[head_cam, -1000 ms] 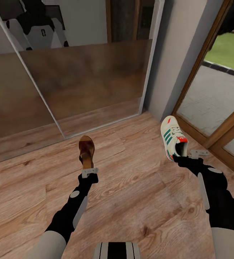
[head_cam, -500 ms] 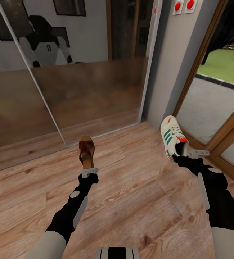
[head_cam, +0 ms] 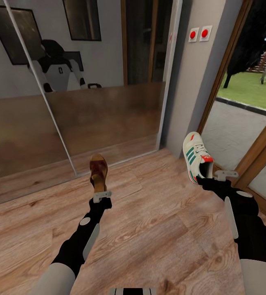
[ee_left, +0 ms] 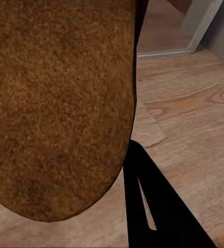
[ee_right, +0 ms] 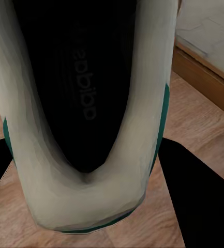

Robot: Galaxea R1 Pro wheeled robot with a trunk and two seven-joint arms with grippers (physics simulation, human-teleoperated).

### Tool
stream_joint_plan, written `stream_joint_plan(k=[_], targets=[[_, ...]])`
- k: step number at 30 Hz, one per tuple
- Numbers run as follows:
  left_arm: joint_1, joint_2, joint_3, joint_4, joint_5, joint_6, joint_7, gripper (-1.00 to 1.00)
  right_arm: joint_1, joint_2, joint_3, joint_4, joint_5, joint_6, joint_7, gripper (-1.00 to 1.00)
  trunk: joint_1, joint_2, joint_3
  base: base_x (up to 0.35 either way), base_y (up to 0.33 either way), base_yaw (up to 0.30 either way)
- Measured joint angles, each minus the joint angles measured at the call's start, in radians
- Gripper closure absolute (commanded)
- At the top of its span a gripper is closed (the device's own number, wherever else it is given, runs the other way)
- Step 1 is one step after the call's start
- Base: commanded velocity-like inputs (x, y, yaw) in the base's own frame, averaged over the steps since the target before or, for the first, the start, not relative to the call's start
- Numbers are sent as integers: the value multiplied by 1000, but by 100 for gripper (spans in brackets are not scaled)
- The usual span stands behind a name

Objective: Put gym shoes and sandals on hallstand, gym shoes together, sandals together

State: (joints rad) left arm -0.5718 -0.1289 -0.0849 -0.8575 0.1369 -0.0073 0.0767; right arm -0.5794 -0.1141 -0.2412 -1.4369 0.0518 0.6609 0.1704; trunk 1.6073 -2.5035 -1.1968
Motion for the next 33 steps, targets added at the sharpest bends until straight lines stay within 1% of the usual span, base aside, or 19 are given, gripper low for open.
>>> stream_joint_plan(k=[5, 12, 33], targets=[[0, 0, 0, 0, 0, 0, 0, 100, 0, 0, -1, 0, 0, 0, 0, 100, -2, 1, 28, 0, 0, 0], [0, 0, 0, 0, 0, 0, 0, 100, 0, -1, -1, 0, 0, 0, 0, 100, -2, 1, 34, 0, 0, 26], [0, 0, 0, -1, 1, 0, 0, 100, 0, -1, -1, 1, 2, 0, 0, 100, -2, 1, 35, 0, 0, 287]])
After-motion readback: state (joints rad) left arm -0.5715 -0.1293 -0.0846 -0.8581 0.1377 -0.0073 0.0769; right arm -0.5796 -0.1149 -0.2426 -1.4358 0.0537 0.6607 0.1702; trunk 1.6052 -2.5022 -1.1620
